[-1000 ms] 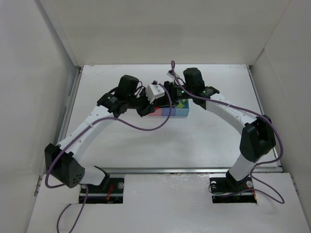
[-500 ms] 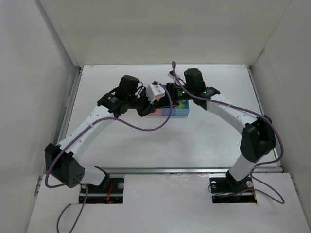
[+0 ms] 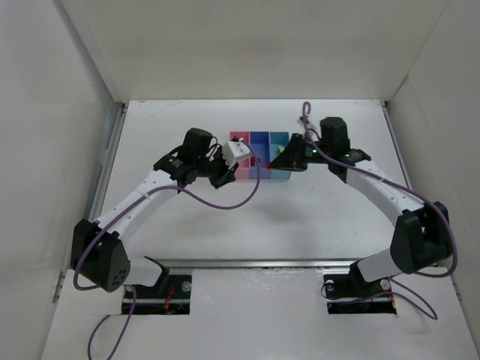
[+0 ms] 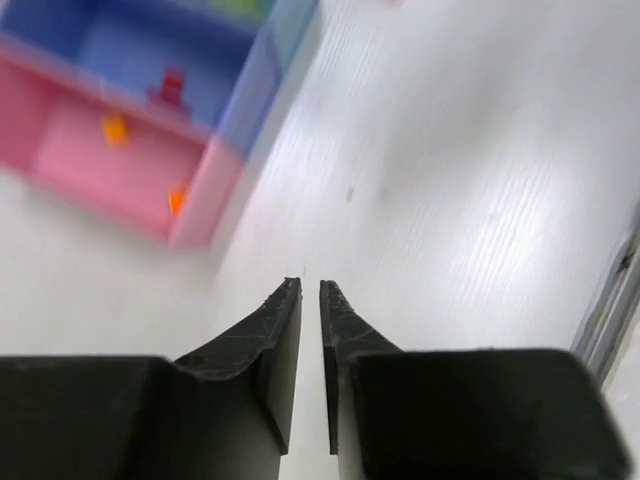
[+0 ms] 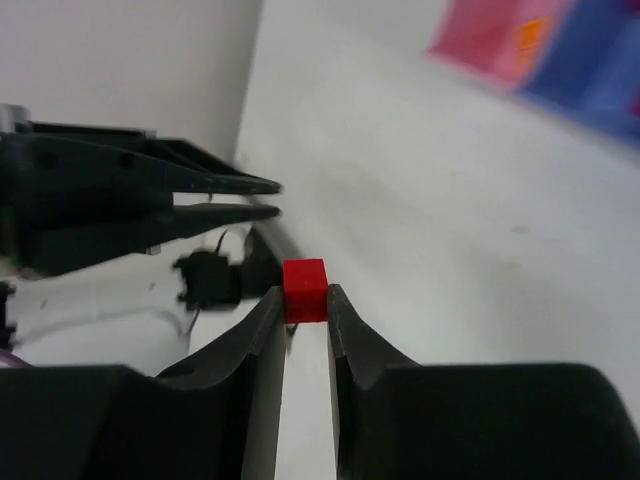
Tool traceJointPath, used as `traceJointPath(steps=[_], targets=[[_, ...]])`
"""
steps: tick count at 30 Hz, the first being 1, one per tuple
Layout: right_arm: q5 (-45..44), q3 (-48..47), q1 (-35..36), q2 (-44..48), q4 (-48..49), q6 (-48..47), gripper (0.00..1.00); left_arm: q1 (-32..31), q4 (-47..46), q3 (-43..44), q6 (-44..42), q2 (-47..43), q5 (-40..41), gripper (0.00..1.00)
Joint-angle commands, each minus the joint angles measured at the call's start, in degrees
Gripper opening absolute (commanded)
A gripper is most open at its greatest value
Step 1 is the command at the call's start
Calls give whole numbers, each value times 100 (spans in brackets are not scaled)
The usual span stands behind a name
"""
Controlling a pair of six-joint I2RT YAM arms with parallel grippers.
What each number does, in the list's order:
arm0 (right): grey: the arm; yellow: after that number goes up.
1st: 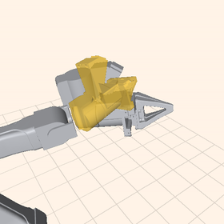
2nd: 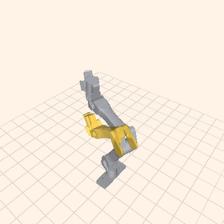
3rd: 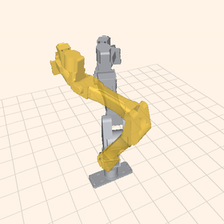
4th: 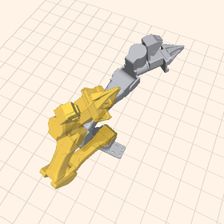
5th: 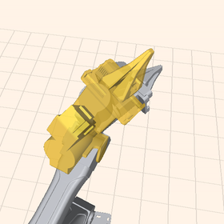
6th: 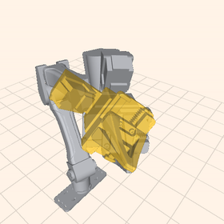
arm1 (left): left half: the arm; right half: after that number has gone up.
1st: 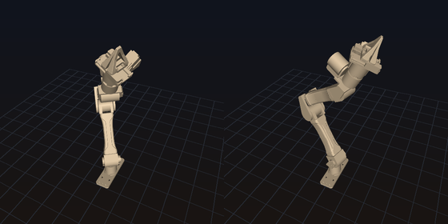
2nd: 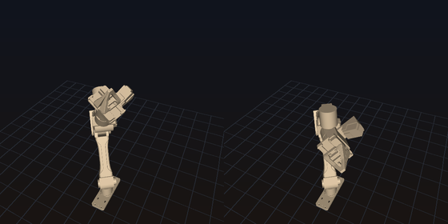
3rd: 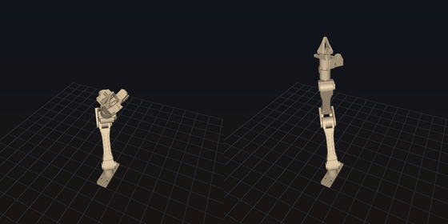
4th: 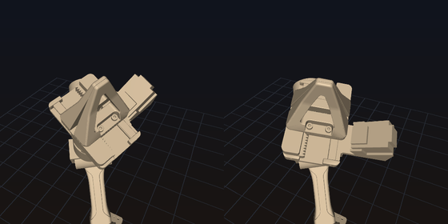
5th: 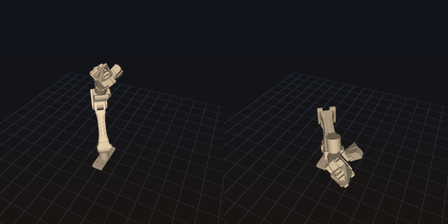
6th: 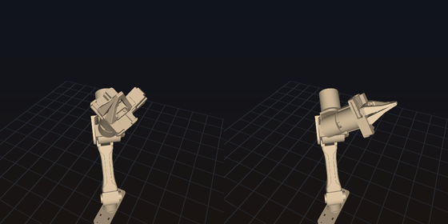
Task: Sort the legos into containers by color
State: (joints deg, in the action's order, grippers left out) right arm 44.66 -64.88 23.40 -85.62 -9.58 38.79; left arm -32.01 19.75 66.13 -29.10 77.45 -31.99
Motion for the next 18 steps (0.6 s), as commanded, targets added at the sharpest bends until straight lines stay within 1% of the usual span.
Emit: traceJointPath(steps=[1,3,6,11,14,18], targets=[[-458,370,-880,555,-17,-301,0,459,627,-583,-209,-107,624,0],[-528,581,-1021,669,-17,-301,0,459,627,-776,-315,-107,851,0],[-529,661,-1021,731,-17,-301,0,572,627,-943,-464,-107,1001,0],[-476,556,-1021,731,-17,-354,0,573,627,-944,-517,-160,896,0],[-476,433,-1021,731,-17,-354,0,573,627,-768,-465,-160,686,0],[-476,380,-1021,679,-17,-407,0,573,680,-540,-465,-160,685,0]])
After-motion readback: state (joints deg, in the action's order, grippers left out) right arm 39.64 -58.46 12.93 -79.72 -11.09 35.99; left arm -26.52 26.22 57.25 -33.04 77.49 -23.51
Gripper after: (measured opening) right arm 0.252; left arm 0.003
